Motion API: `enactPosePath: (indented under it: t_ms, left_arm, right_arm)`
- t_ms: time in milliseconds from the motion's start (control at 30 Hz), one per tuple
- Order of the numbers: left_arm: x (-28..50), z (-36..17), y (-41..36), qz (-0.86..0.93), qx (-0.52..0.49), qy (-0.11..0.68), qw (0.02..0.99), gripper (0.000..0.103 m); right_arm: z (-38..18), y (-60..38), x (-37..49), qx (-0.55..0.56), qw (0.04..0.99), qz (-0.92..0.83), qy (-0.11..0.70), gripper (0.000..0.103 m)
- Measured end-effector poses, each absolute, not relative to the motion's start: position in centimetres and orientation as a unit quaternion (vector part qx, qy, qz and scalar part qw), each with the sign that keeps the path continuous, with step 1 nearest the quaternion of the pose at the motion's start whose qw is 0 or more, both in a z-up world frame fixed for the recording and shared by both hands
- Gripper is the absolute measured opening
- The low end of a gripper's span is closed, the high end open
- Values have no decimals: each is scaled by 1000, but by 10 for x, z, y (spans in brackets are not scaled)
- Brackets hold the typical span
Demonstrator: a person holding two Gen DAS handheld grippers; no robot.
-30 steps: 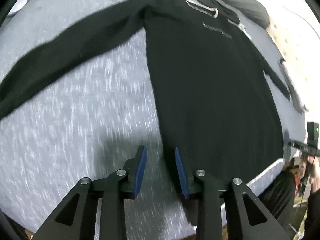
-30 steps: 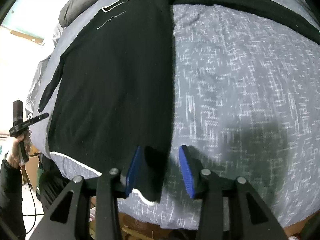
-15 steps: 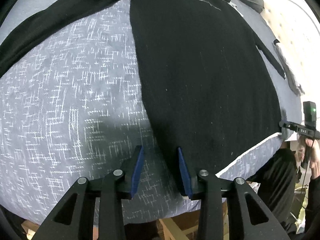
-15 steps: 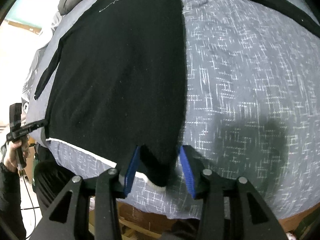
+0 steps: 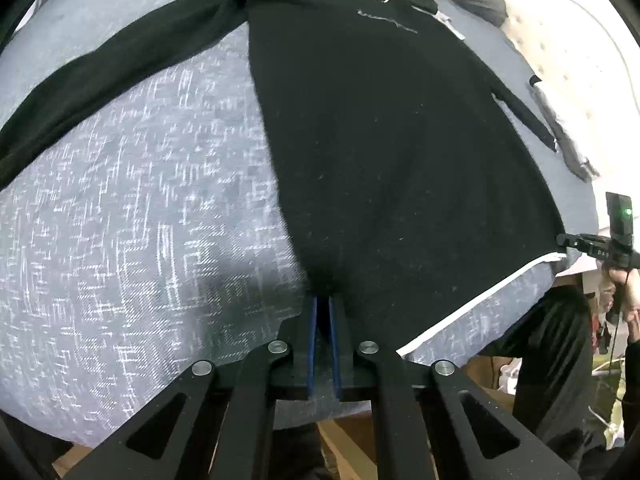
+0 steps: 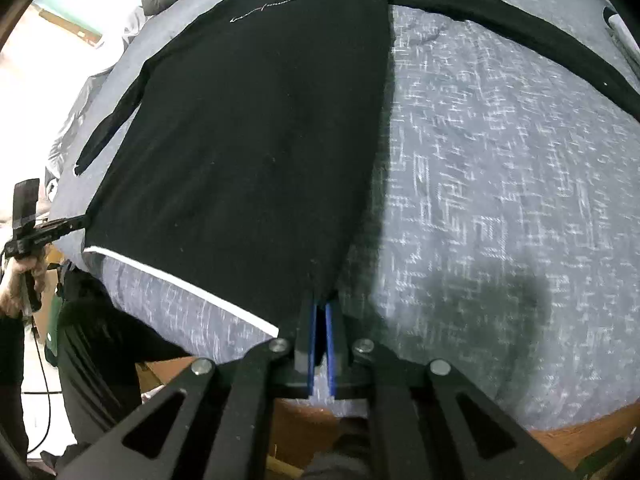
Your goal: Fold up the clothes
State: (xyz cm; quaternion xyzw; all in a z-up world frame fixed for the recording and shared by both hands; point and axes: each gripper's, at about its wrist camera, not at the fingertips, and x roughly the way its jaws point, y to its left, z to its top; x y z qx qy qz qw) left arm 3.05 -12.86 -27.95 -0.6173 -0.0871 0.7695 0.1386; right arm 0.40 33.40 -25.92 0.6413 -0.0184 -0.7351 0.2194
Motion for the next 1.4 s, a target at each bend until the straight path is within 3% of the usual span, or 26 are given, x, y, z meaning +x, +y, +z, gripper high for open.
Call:
enactPosePath:
  t_ms: [333, 467, 567, 667, 1133, 1200, 1400]
  left_arm:
    - [30, -296, -123, 755, -638, -84, 127, 9]
    - [27, -280, -129, 765, -626, -91, 125, 11]
    - [21, -268, -143, 778, -612, -98, 106, 12]
    - [12, -260, -156, 789, -598, -110, 89, 19]
    - [-102, -237, -155, 850, -505, -134, 65, 26]
    - [-113, -239, -146, 852, -501, -137, 71, 27]
    - [-143, -256, -112, 853, -498, -126, 87, 27]
  right_arm:
    - [-280, 348, 4, 660, 214, -719, -36, 6]
    - [-267, 364, -1, 646, 211, -731, -52, 21]
    - [-257, 383, -13, 625, 203, -750, -74, 25]
    - [-246, 397, -24, 600, 193, -770, -100, 29]
    - [-217, 454, -118, 514, 150, -831, -149, 34]
    - [-218, 476, -136, 505, 120, -840, -157, 49]
    - [-226, 570, -179, 482, 15, -850, -211, 53]
